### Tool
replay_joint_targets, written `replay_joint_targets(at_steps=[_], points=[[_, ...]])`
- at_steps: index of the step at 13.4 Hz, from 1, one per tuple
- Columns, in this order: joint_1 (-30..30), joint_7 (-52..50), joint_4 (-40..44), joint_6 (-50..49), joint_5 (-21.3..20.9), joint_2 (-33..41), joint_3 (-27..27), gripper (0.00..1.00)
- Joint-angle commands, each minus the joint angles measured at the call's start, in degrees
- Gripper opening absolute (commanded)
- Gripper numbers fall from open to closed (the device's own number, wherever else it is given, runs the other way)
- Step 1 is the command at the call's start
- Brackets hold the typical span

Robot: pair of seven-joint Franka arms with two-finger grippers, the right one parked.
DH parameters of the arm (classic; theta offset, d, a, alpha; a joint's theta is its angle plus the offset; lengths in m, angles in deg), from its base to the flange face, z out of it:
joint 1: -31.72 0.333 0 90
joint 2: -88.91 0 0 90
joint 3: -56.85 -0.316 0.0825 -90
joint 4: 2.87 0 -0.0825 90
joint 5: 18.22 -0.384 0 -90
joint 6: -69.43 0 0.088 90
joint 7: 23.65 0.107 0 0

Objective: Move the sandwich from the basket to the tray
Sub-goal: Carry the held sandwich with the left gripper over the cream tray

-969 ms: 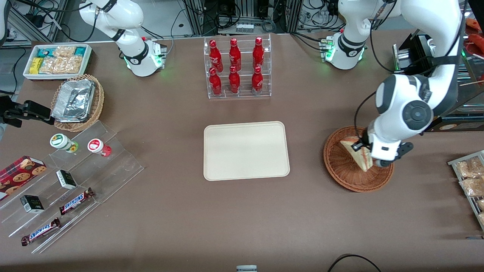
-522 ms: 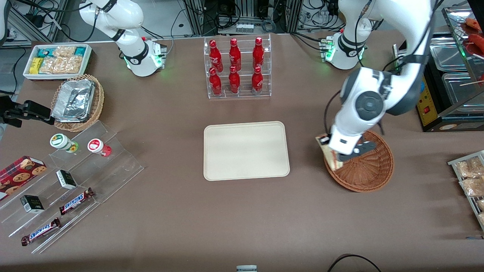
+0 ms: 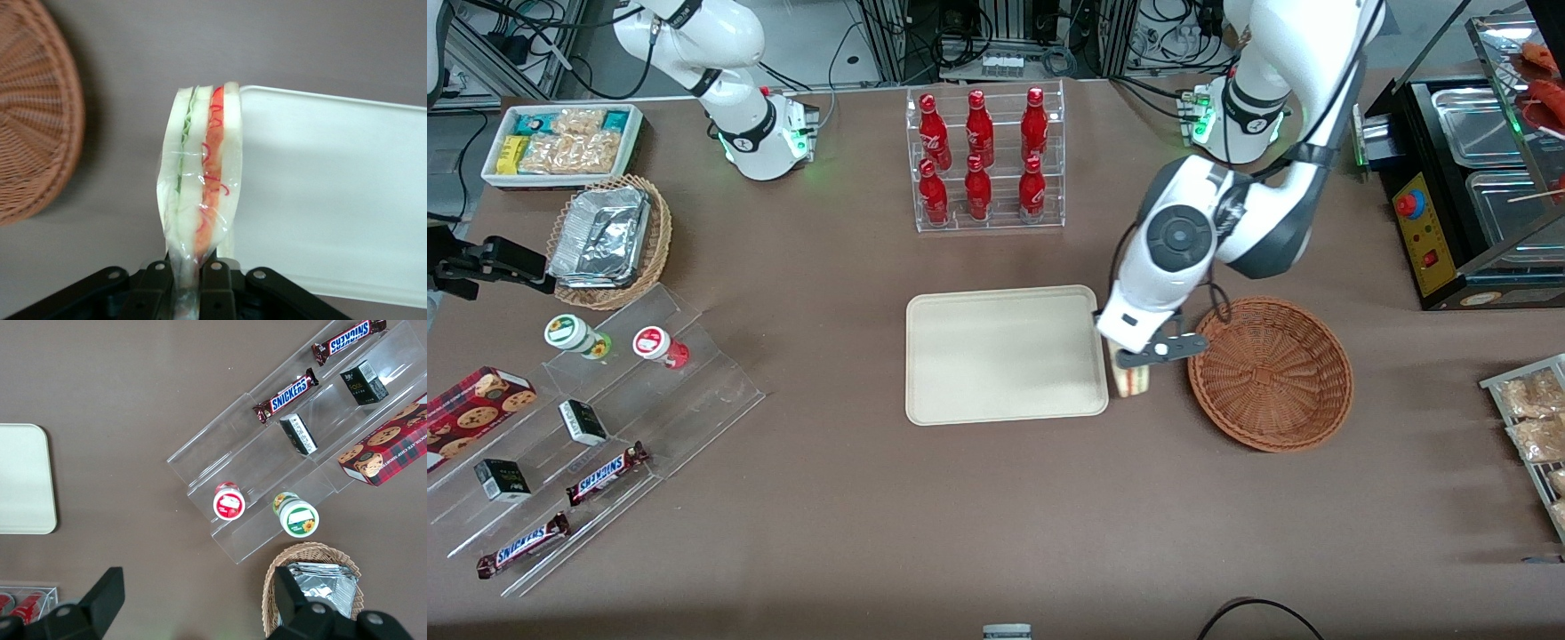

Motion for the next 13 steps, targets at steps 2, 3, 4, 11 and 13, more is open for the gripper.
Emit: replay_joint_targets(at_steps=[2, 3, 4, 11, 13], points=[[-1.9, 0.3, 10.2, -1.5, 0.5, -8.9, 2.4, 0.0], [-3.2, 0.2, 12.0, -1.5, 0.2, -10.4, 2.4, 0.0], [-4.2, 0.1, 13.2, -1.5, 0.1, -11.5, 2.4, 0.0], [-8.1, -1.9, 17.9, -3.2, 0.5, -15.5, 2.4, 0.0], [-8.8, -4.1, 19.3, -3.0, 0.3, -17.2, 2.4, 0.0]])
